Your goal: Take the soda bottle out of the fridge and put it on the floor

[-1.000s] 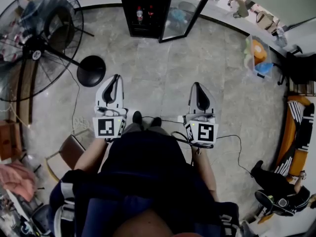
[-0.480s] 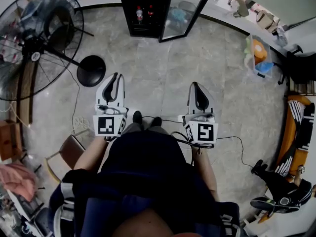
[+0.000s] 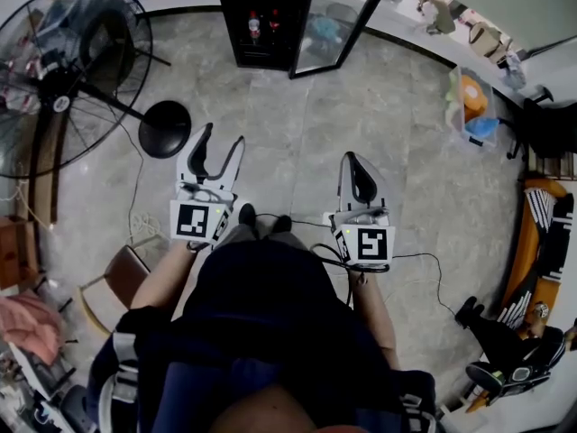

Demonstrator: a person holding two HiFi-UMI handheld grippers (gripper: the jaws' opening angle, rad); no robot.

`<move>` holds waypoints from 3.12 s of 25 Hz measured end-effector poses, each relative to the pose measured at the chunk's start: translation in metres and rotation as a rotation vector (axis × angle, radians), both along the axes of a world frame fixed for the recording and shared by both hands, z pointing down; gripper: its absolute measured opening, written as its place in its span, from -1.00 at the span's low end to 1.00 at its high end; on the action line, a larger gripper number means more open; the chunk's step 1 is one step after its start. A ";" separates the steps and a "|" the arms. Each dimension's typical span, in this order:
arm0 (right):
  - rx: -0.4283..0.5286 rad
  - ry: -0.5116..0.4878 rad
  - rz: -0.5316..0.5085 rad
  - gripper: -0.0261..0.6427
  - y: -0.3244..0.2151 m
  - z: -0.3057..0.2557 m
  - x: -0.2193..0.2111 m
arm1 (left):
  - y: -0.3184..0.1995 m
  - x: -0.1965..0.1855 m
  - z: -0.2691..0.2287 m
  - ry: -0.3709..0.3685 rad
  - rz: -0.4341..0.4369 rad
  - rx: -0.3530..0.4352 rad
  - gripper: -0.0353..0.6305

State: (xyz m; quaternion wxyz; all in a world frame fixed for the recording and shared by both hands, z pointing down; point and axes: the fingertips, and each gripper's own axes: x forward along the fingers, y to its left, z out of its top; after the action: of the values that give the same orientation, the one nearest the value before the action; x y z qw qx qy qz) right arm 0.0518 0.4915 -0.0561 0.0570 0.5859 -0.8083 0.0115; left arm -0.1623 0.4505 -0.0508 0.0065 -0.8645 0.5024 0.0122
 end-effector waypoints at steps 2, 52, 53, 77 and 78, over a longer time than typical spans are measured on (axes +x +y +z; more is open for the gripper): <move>0.002 -0.009 -0.014 -0.87 -0.001 0.001 0.006 | -0.002 0.012 0.001 -0.011 0.013 0.006 -0.10; -0.085 0.027 -0.044 -0.87 -0.545 0.251 0.003 | -0.583 0.068 0.266 -0.132 0.042 -0.115 0.02; -0.087 0.025 -0.047 -0.87 -0.551 0.261 0.003 | -0.589 0.070 0.278 -0.137 0.041 -0.120 0.02; -0.057 0.015 -0.053 -0.87 -0.654 0.463 0.005 | -0.745 0.103 0.564 -0.201 -0.015 -0.218 0.02; -0.058 0.019 -0.052 -0.87 -0.657 0.472 0.006 | -0.750 0.105 0.574 -0.204 -0.014 -0.220 0.02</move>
State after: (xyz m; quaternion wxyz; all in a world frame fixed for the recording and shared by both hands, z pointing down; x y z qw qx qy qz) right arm 0.0574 -0.1656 0.4157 0.0819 0.5630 -0.8219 0.0279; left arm -0.0574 -0.2994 0.5232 -0.0372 -0.8533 0.5033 -0.1309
